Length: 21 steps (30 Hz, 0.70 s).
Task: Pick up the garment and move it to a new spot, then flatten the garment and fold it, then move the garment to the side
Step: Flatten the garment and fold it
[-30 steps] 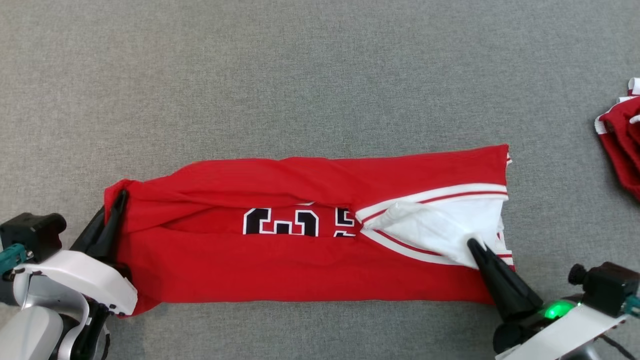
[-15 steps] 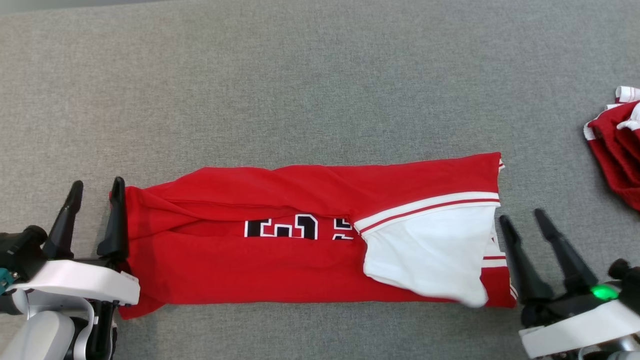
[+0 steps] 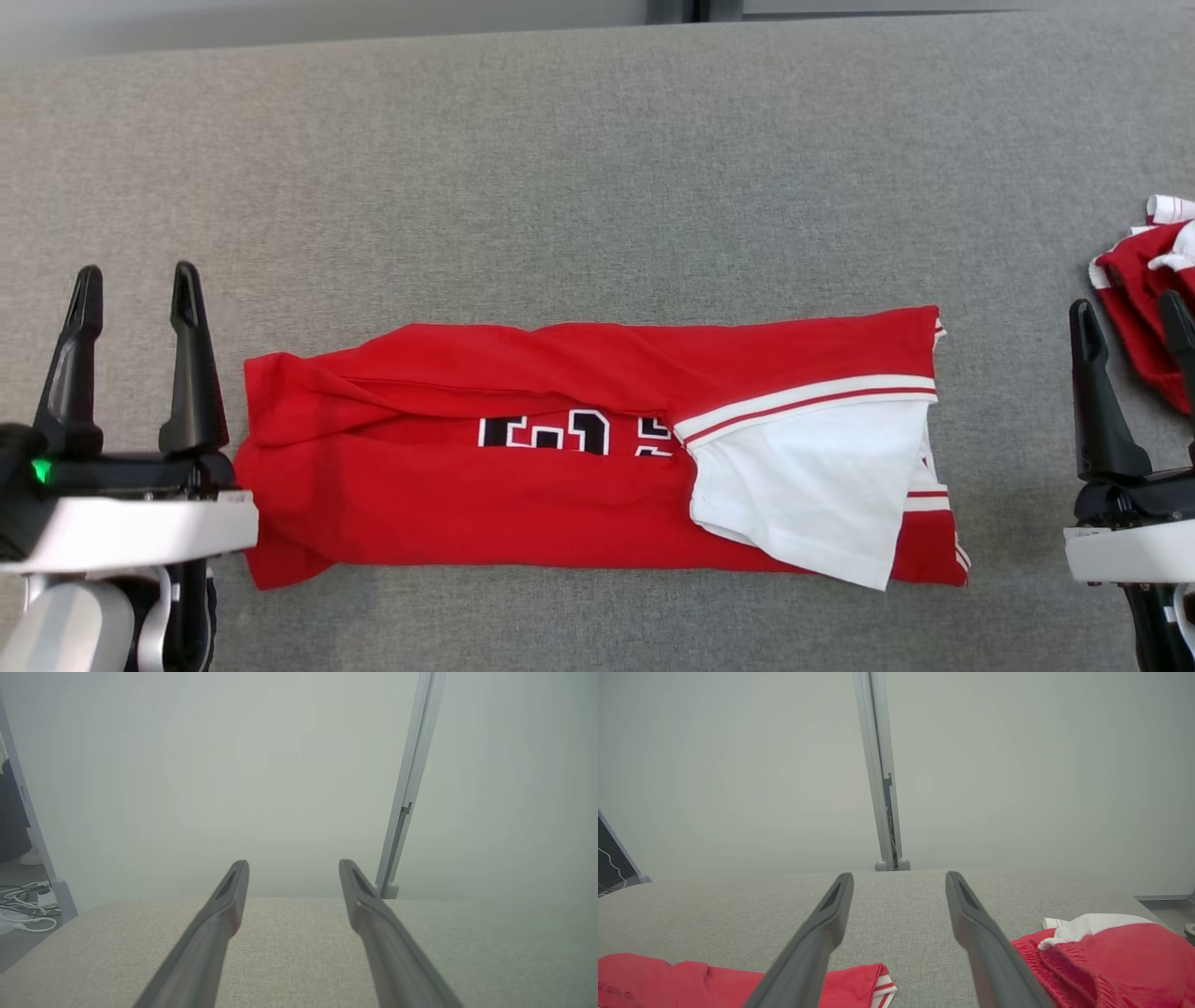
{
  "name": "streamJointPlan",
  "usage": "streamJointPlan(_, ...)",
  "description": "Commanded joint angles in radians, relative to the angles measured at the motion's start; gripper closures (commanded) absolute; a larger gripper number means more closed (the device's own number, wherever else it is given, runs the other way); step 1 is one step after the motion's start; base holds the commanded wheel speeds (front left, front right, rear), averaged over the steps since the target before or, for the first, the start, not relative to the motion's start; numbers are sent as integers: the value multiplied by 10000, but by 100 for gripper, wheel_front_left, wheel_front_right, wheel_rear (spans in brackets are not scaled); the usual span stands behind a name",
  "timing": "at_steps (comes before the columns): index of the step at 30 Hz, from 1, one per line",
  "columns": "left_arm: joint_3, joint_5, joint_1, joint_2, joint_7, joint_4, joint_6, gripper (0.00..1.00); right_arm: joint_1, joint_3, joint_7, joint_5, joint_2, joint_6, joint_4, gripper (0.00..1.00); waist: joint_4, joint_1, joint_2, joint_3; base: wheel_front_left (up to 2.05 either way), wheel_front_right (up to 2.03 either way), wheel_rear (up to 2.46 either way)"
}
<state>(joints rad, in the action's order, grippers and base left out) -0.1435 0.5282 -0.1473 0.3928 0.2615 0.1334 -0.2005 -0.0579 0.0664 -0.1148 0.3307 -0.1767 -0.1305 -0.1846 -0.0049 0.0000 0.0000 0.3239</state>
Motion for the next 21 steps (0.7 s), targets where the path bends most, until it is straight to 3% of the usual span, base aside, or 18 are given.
streamJointPlan(1,135,-221,222,-69,16,90,110,0,-102,96,86,-97,-41,-7,12,0,79,0,0,-97,0,0,0)
streamJointPlan(8,148,-827,787,-124,18,-89,474,0,142,59,269,-178,70,-7,112,0,208,0,0,-242,0,0,0)
streamJointPlan(21,53,-956,557,-160,19,-372,740,0,94,-44,476,-27,-53,-7,390,0,350,0,0,-234,0,0,0)
